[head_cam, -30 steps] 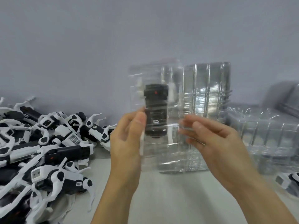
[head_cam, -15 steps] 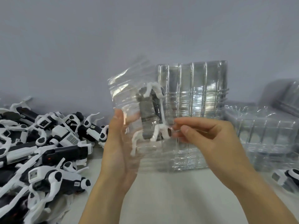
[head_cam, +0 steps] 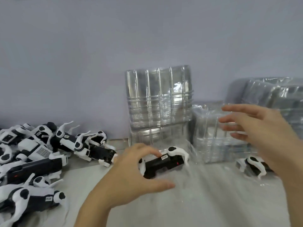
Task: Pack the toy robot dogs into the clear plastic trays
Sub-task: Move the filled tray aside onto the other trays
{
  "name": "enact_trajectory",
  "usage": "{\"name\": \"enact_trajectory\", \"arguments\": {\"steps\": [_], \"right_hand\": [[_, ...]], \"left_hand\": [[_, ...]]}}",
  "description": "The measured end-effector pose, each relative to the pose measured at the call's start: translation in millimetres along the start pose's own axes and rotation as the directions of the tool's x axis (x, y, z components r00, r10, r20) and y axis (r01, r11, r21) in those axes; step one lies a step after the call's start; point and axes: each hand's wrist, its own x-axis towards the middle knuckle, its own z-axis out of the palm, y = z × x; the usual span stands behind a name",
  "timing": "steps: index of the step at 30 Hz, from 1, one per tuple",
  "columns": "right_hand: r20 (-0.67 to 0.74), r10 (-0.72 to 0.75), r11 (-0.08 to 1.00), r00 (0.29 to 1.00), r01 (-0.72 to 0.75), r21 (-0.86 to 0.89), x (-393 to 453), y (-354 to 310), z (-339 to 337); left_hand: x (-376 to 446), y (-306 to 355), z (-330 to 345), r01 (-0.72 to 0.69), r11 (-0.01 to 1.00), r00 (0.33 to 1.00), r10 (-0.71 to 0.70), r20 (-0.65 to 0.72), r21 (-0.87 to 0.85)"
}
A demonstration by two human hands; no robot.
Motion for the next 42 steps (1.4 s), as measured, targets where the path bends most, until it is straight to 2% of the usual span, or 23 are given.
{"name": "enact_trajectory", "arguments": {"steps": [2,5,9,11,12,15,18,22,25,29,33,37,42], "right_hand": [[0.042,0.011,0.997,0.999,-0.008,-0.075,0,2,0],[0.066,-0.006,0.988,0.998,0.016,-0.155,-1,1,-5],[-0.095,-0.123,0.981,0.988,0.106,-0.161,-2,-8,-35],[-0.156,-0.136,0.977,0.978,0.107,-0.183,-4,-7,-54],[-0.145,-0.139,0.969,0.98,0.104,-0.222,-6,-5,-61],[-0.062,-0.089,0.954,0.994,0.067,-0.293,-11,3,-72],[-0.146,-0.037,0.962,0.989,-0.004,-0.272,-7,15,-81],[-0.381,0.048,0.977,0.923,-0.122,-0.174,-3,33,-96],[-0.509,0.091,0.977,0.856,-0.175,-0.12,-1,40,-99],[-0.543,0.138,0.976,0.828,-0.208,-0.069,2,48,-97],[-0.61,0.146,0.975,0.778,-0.216,-0.042,6,53,-93],[-0.675,0.123,0.967,0.728,-0.24,-0.084,8,55,-86],[-0.713,0.048,0.96,0.7,-0.229,-0.159,11,50,-76]], "left_hand": [[2,6,10,0.032,0.999,0.998,-0.034,0.057,0.042],[4,19,23,0.042,0.997,0.998,-0.044,0.033,0.058],[21,52,35,-0.023,0.999,0.997,0.025,-0.069,0.033],[38,76,42,-0.08,0.995,0.995,0.084,-0.052,0.066],[48,90,47,-0.103,0.991,0.994,0.107,-0.035,0.088],[74,130,70,-0.142,0.971,0.99,0.143,0.008,0.191],[95,163,91,-0.153,0.954,0.988,0.143,0.057,0.259],[115,186,115,-0.196,0.954,0.977,0.17,0.129,0.226],[125,195,127,-0.211,0.937,0.97,0.166,0.177,0.278],[136,197,140,-0.196,0.94,0.958,0.123,0.26,0.278],[140,203,155,-0.186,0.955,0.957,0.123,0.263,0.231],[142,207,167,-0.206,0.927,0.956,0.122,0.268,0.314],[146,206,171,-0.224,0.907,0.956,0.134,0.261,0.356]]}}
